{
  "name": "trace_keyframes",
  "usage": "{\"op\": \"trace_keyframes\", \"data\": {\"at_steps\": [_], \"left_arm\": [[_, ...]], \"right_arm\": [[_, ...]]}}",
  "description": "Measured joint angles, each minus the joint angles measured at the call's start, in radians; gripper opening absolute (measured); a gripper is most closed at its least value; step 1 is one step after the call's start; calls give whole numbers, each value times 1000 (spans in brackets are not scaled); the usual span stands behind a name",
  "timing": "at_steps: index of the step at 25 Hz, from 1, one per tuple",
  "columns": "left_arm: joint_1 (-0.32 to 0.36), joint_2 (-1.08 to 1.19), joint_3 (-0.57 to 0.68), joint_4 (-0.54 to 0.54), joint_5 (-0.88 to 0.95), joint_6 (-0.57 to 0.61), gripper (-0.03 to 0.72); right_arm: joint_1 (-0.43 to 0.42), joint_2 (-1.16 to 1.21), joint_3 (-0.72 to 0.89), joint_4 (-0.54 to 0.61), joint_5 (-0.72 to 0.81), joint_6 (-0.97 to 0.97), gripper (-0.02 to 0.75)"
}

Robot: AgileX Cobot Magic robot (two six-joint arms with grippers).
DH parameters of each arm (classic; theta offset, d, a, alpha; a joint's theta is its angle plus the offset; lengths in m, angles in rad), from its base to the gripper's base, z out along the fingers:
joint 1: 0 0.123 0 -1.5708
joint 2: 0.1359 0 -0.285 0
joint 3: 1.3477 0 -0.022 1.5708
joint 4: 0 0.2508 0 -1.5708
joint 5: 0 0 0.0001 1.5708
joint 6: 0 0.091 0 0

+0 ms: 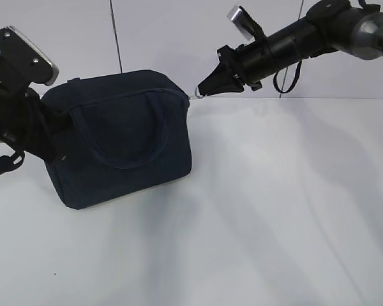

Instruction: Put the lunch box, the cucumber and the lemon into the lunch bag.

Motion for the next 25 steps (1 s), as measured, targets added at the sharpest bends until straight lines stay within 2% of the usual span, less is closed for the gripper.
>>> {"op": "trace_keyframes", "data": {"at_steps": [5,9,18,25], "left_arm": [[0,0,0,0,0,0,12],[0,0,0,-2,-9,0,12],[0,0,0,-10,-53,0,12],[0,0,0,-11,-61,0,12]], "right_arm": [[0,1,0,6,0,356,20],[0,1,0,6,0,526,20],[0,2,0,73,-4,749,20],[0,2,0,81,-6,883,20]]}}
